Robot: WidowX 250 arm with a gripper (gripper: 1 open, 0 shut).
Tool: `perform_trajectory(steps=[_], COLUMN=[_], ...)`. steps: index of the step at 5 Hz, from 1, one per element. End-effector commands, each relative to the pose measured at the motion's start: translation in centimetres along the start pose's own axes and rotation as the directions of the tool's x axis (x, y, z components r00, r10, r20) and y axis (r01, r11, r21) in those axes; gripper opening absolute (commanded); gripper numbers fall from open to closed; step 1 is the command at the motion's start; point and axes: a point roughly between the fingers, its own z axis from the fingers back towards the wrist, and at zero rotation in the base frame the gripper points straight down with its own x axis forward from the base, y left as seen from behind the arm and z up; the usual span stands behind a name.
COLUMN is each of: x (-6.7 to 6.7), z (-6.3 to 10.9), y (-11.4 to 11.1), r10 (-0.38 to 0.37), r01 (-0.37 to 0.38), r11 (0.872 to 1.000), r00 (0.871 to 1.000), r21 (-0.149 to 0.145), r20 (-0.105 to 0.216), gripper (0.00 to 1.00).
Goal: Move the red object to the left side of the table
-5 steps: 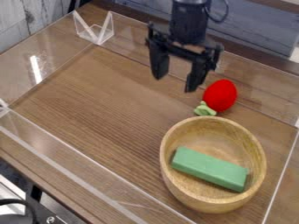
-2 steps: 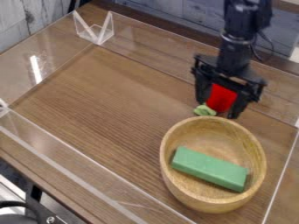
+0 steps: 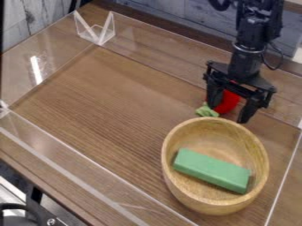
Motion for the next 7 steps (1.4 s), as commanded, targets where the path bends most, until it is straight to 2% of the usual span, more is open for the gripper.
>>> perform_trajectory(steps=[1, 2, 3, 5, 7], x=[1.4, 2.1, 2.4, 1.1, 0.4], z=[1.9, 1.8, 2.2, 5.0, 3.1], y=[1.6, 1.6, 0.5, -1.6, -0.6], r10=[0.026, 0.063, 0.066, 0.041, -0.084], r01=[-0.026, -0.062, -0.066, -0.042, 0.084], r11=[1.0, 0.998, 0.998, 0.999, 0.996], r00=[0.997, 0.995, 0.994, 0.993, 0.992], r21=[-0.005, -0.009, -0.002, 0.004, 0.002], r20=[0.068, 0.078, 0.092, 0.108, 0.095], gripper=[1.0, 1.0, 1.0, 1.0, 1.0])
